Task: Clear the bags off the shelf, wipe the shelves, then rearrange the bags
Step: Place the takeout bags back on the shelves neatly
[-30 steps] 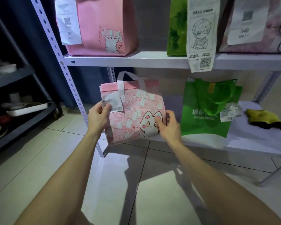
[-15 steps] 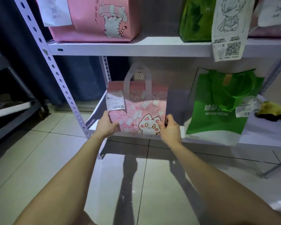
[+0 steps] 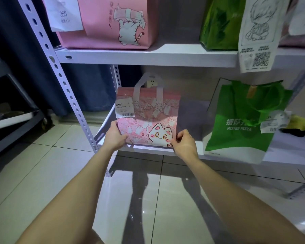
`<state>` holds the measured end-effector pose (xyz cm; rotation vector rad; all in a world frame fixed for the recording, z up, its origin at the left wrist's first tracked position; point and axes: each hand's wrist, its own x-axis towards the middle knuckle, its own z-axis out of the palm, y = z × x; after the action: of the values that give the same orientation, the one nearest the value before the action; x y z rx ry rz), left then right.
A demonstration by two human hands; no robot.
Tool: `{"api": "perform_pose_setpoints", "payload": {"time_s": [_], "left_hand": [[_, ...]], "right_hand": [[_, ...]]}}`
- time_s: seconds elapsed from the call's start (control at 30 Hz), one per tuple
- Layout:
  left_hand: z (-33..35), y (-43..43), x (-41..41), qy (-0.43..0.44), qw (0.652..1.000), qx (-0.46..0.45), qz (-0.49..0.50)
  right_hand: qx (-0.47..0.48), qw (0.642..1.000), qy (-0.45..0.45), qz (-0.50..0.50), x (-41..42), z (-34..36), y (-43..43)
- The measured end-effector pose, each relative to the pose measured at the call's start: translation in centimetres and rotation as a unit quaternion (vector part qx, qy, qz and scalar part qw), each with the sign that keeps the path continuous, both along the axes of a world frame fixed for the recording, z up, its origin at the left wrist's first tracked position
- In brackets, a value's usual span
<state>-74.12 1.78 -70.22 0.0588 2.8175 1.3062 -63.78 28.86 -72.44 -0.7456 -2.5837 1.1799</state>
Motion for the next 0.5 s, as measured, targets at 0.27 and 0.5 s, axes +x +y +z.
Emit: {"api": "perform_pose_setpoints", "payload": {"time_s": [0.27, 0.5], "left_hand": [[3.4, -1.3, 2.7, 0.003, 0.999, -0.036, 0.006], [8.9, -2.6, 5.4, 0.049, 0.998, -0.046, -0.001]], "right_hand": [[0.027, 0.998, 0.047, 0.018, 2.3, 3.1, 1.4], [0.048, 0.985, 0.145, 0.085, 3.5, 11.2, -0.7]]}}
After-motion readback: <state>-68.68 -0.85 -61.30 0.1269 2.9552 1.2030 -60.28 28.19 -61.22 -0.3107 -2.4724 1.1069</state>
